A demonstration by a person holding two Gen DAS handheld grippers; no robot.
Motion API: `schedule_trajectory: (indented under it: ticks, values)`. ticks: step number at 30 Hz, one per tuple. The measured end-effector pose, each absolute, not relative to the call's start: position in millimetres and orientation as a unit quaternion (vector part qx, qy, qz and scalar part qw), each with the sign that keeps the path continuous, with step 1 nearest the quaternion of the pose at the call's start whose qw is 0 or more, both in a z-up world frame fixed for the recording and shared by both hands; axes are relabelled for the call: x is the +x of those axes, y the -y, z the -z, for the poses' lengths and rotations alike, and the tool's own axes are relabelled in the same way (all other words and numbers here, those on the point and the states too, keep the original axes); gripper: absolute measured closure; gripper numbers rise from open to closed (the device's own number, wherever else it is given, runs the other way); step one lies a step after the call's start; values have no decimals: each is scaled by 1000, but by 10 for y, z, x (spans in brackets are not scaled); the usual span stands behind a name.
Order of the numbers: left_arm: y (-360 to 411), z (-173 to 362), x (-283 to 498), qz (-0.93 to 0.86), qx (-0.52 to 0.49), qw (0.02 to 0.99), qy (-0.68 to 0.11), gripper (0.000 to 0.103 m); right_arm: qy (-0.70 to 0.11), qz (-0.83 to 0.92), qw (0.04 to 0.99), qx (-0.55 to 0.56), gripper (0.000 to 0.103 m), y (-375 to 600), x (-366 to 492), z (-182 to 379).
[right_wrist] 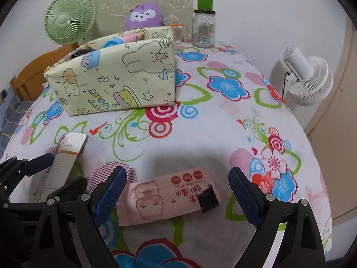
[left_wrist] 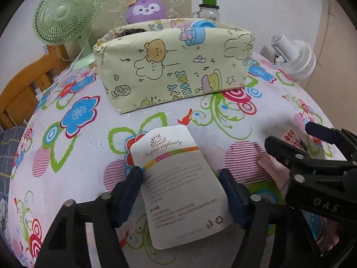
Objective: Organize soft objects
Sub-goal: 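Grasp the white card with the left gripper while the right gripper grasps the pink wipes pack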
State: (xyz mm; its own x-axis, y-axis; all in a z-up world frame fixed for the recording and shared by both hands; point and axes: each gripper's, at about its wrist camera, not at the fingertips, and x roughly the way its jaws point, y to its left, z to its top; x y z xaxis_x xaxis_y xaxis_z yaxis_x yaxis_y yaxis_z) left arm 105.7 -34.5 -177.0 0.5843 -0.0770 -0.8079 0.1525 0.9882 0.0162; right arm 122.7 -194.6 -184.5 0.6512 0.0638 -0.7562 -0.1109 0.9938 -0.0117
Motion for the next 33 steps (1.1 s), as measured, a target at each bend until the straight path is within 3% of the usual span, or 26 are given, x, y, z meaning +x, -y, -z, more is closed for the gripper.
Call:
schedule_trajectory:
  ticks: [10,12,14,16,19,23,24,28,30,33]
  values:
    - [378,1733,906,81,67,893,-438,45,-422,-32,904,-55,9,1895,1162,1881]
    - [381,1736,881,83,69,893,-437,44,-427,-35,902,-51,4,1905,1162,1901]
    - [392,1742,872,84,75,893,-435,41,-432,-43,900,-50,3,1889,1160,1933]
    - [377,1750,895,79,66,893,-439,27,-431,-37,900,-50,3,1884,1163,1954]
    - [250,1792,975,65,28,888,-454,17,-434,-40,899,-31,2,1933,1181,1973]
    - [204,1811,1018,60,26,888,-456,14,-432,-39,900,-40,4,1914,1178,1983]
    - [202,1809,1018,60,26,888,-455,16,-430,-43,901,-41,9,1906,1170,1979]
    - [273,1782,982,73,30,890,-449,51,-419,-67,904,-52,31,1820,1109,1943]
    - [327,1763,949,84,35,889,-449,54,-416,-78,904,-53,54,1768,1091,1918]
    - [350,1752,959,90,34,887,-451,56,-418,-94,902,-44,75,1730,1095,1898]
